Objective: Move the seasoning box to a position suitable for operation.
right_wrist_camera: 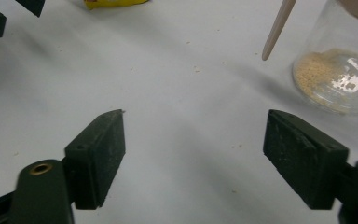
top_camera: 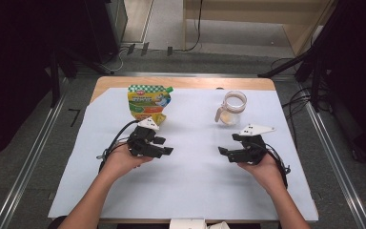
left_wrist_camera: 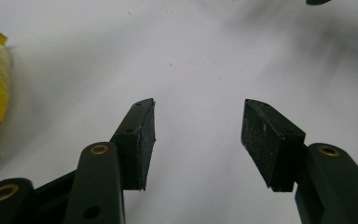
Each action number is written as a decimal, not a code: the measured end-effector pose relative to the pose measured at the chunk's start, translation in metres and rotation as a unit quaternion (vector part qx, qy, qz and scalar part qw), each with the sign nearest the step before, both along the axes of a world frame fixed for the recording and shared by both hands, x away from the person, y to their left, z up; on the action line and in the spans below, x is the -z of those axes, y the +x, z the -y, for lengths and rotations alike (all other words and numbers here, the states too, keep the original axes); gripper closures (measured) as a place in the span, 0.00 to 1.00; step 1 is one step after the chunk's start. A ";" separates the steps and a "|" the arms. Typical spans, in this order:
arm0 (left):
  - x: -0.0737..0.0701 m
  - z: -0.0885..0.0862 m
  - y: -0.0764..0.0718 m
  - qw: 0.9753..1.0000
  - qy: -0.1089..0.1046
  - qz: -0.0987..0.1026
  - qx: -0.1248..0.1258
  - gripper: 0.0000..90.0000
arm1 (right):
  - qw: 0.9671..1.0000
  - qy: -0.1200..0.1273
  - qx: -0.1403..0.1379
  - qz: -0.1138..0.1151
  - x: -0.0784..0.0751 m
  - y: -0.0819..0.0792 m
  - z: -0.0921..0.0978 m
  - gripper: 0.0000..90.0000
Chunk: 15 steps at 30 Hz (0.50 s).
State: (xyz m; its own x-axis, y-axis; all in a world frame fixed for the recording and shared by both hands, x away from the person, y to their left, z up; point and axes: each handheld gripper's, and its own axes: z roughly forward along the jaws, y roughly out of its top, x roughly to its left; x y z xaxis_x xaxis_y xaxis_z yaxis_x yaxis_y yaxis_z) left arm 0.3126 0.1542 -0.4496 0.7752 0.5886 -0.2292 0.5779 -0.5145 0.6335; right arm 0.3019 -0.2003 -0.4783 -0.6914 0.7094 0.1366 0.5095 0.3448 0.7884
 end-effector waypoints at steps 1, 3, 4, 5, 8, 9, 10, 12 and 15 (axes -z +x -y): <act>0.000 -0.001 0.001 1.000 -0.003 0.001 -0.001 0.49 | 1.000 -0.001 -0.001 -0.001 0.000 0.000 -0.001 0.20; -0.001 -0.003 0.002 1.000 -0.004 0.007 0.002 0.48 | 1.000 -0.005 -0.002 0.001 0.001 0.001 -0.004 0.20; -0.001 -0.004 0.002 1.000 -0.010 0.005 -0.002 0.48 | 1.000 -0.005 -0.001 0.001 0.001 0.001 -0.005 0.21; -0.001 -0.004 0.002 1.000 -0.010 0.005 -0.002 0.48 | 1.000 -0.005 -0.001 0.001 0.001 0.001 -0.005 0.21; -0.002 -0.008 0.004 1.000 -0.013 -0.019 -0.010 0.51 | 1.000 -0.001 -0.004 0.010 -0.001 0.002 -0.006 0.25; -0.002 -0.008 0.005 1.000 -0.014 -0.025 -0.013 0.52 | 1.000 0.000 -0.003 0.012 -0.001 0.002 -0.006 0.27; -0.002 -0.009 0.006 0.999 -0.020 -0.033 -0.016 0.54 | 1.000 0.000 -0.004 0.012 -0.001 0.003 -0.005 0.29; -0.003 -0.011 0.006 0.999 -0.022 -0.037 -0.015 0.55 | 1.000 -0.001 -0.006 0.010 -0.001 0.004 -0.004 0.32; -0.002 -0.009 0.003 1.000 -0.001 -0.022 -0.009 0.58 | 1.000 -0.002 -0.010 0.004 0.000 0.005 -0.002 0.34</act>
